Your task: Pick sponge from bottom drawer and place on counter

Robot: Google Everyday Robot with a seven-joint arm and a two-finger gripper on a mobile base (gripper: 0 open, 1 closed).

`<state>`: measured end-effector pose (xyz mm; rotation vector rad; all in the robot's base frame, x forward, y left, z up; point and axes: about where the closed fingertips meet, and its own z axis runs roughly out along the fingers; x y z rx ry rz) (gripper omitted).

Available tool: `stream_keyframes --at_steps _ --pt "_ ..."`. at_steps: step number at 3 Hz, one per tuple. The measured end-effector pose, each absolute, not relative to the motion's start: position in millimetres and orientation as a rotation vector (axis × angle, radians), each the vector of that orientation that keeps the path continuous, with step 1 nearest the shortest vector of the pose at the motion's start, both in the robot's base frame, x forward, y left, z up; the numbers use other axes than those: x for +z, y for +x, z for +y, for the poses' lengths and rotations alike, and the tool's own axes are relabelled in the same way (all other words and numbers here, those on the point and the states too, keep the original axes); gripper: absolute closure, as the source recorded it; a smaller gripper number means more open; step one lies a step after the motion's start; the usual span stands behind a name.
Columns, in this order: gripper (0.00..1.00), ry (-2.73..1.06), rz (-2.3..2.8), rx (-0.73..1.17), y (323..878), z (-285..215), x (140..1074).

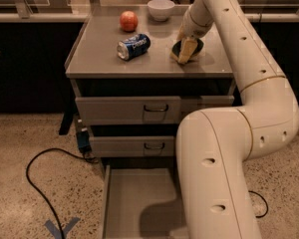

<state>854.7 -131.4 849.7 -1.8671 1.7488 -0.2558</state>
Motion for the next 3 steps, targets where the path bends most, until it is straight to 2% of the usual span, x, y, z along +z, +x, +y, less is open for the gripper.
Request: stream_keyframes --at_steps 2,3 --pt "0.12 -1.867 1.749 -0.256 854.7 -131.4 849.6" --pt "0.00 -1.867 1.749 -0.256 854.7 -131.3 849.6"
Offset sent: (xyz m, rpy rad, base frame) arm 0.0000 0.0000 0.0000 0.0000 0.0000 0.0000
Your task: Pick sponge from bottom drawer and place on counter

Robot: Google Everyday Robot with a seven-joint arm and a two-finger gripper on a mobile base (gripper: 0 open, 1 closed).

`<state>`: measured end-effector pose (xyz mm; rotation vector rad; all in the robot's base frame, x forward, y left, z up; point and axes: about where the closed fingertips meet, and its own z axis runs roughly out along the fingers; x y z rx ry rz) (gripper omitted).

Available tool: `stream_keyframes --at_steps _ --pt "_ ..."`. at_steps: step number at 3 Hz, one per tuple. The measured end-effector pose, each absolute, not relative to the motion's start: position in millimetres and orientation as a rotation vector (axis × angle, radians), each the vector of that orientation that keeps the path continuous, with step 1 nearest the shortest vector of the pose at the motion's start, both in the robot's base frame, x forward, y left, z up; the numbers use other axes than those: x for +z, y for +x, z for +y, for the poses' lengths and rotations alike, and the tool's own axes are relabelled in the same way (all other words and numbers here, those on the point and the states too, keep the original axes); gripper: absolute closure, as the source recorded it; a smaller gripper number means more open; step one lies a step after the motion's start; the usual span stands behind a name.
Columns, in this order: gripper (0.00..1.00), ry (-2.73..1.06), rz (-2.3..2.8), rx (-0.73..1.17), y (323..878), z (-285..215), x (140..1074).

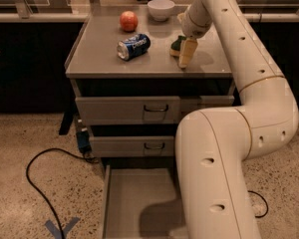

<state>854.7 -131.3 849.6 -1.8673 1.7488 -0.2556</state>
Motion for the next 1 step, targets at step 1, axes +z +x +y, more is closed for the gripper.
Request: stream_keyframes --at_steps 1 --pt "0.00 -1.867 1.749 -0.256 854.7 -131.3 849.6"
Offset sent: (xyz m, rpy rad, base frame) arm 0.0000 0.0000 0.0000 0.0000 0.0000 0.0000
